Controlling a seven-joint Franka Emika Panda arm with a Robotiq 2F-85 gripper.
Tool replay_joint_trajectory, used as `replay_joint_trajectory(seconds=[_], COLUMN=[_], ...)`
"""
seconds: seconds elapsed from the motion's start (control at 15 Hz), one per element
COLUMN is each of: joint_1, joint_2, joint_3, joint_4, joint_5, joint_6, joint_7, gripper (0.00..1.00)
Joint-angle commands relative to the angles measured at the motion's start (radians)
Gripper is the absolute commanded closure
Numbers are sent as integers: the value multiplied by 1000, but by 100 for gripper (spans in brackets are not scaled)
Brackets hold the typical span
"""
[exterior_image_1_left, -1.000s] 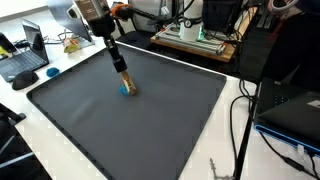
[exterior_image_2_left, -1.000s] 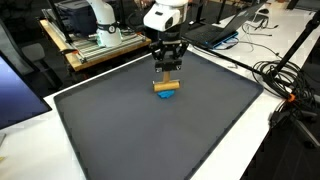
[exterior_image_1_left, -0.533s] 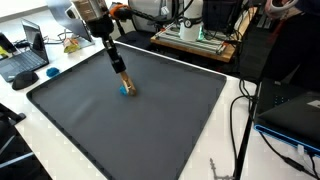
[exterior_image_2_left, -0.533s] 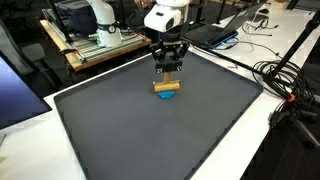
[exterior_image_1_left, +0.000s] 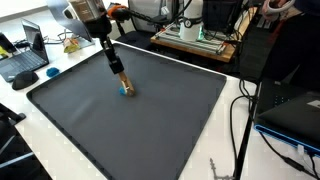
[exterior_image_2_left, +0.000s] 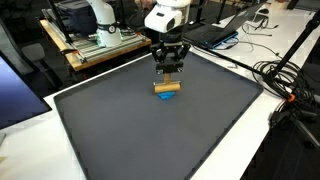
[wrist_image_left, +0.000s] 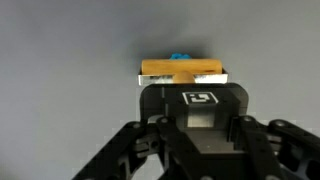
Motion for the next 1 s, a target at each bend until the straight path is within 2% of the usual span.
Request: replay_joint_trajectory(seconds=[0.0, 0.93], joint_1=[8, 10], joint_2=[60, 92], joint_3=[-16, -30], joint_4=[50, 94], joint_5=[-1, -20], joint_6=[40, 42], joint_7=[9, 12], gripper=[78, 78])
